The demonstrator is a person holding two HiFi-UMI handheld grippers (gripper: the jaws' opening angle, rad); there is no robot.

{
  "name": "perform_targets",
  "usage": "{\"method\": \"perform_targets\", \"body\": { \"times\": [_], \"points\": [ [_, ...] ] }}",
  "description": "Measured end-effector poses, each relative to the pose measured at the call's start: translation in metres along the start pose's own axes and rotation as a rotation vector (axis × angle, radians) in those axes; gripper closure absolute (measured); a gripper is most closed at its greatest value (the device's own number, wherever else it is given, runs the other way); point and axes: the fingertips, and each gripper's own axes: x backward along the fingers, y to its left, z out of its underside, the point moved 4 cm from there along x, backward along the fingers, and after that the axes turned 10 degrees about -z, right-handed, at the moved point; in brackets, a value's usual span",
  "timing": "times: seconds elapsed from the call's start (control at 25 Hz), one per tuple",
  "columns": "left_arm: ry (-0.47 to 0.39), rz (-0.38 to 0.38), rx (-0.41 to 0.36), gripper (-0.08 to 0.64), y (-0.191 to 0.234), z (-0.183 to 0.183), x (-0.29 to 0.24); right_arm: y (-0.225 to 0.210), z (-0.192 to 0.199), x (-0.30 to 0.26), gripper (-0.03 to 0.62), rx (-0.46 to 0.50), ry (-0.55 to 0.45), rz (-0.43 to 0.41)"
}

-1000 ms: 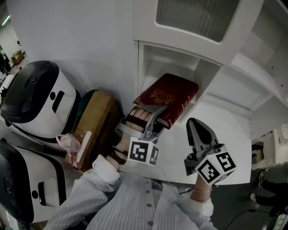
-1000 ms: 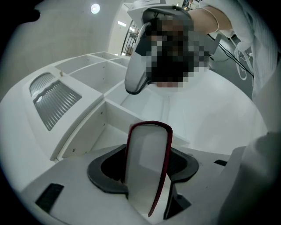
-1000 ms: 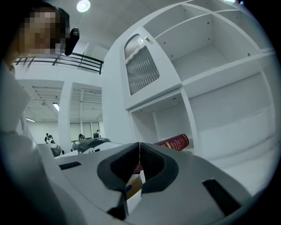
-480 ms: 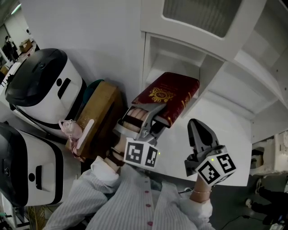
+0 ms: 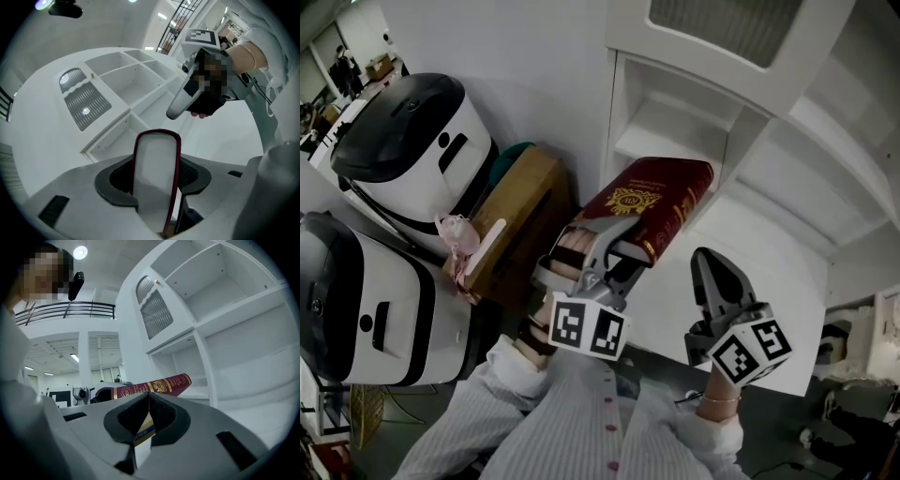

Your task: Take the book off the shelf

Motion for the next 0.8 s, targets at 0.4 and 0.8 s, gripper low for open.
{"method": "perform_targets", "body": {
  "times": [0.4, 0.8],
  "points": [
    [0.078, 0.04, 0.241, 0.333, -0.022, -0.013, 0.021, 0.002, 0.005, 0.024, 0.577, -0.013, 0.033, -0.056],
    [0.155, 0.159, 0.556, 0.334, -0.061, -0.012, 0.024, -0.005, 0.023, 0.051, 0.577, -0.018, 0.095, -0.048]
  ]
}}
